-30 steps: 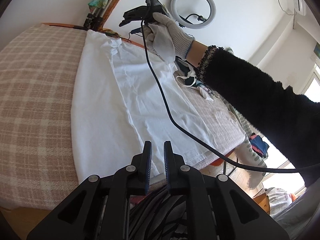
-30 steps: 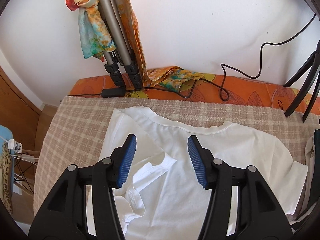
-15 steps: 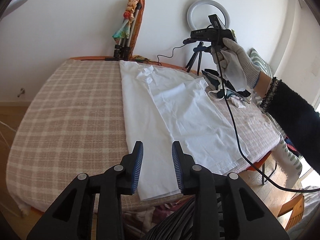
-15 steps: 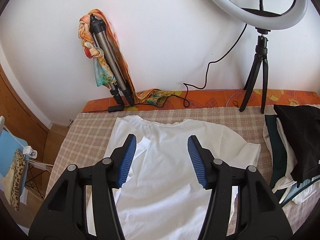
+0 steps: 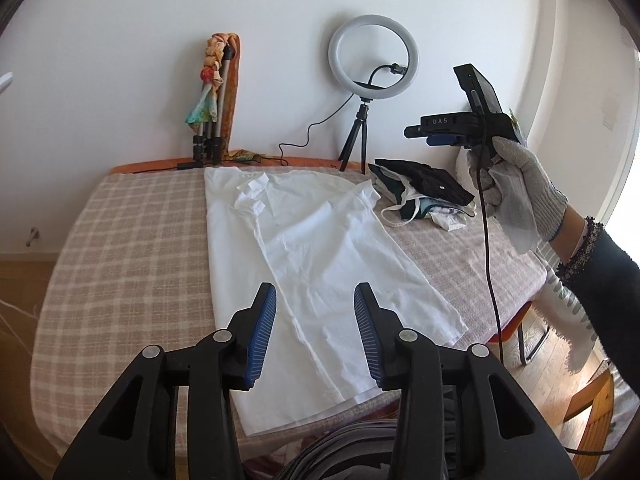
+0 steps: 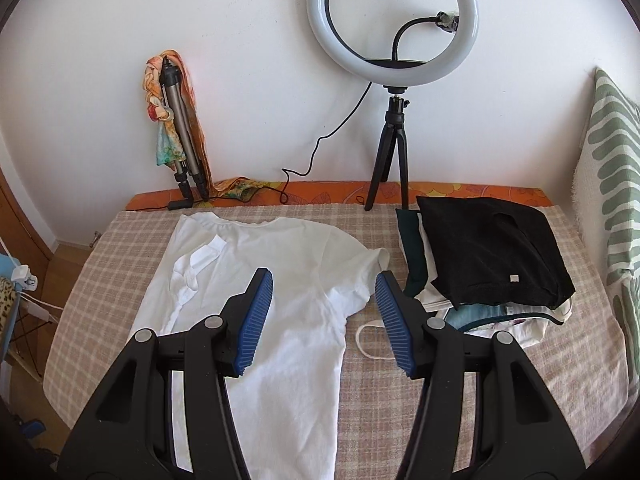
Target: Fold small clothes
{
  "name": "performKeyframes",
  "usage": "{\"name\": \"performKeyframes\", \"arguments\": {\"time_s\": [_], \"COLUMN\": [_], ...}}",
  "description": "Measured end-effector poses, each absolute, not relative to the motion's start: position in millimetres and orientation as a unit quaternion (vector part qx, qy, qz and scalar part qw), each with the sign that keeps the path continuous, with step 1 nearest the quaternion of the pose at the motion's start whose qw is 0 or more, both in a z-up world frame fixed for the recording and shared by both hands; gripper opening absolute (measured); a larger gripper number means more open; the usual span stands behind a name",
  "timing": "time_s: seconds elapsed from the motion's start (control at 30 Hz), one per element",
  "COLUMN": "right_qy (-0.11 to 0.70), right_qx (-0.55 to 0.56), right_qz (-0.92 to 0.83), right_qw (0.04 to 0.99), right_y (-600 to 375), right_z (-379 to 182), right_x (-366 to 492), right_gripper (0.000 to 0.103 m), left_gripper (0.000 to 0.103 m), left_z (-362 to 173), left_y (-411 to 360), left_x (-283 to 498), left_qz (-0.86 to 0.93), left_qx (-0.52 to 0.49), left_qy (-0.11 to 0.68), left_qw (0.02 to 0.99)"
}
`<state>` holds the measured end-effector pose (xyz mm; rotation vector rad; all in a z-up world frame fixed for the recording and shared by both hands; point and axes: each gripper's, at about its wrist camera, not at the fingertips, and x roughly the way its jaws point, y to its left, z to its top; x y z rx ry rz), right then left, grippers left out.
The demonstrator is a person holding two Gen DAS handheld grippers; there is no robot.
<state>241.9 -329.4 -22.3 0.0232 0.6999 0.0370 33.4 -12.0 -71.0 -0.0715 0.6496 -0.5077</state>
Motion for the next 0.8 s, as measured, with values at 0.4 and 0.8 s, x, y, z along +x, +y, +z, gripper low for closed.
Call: {"name": "performKeyframes", "arguments": {"time_s": [0.4, 0.8], "right_qy": [0.336, 0.357], "right_qx": [0.002, 0.105], "right_qz": [0.001, 0.112], "right_qw": [0.942, 0.921], "right_y": [-356.9, -398.5], "right_z": [-22.8, -53.7], "right_x": [202.1, 225.1], "right_gripper": [0.059, 0.064], "left_gripper": [0.051, 0.051], "left_z": [-33.7, -103.1], "left_y": [-72.1, -154.1], "left_x": [35.1, 48.2], "left_qz": [-0.297, -0.353], "left_qx": [0.015, 0.048], "left_qy": [0.289, 0.339], "left_qw": [0.910, 0.871]}}
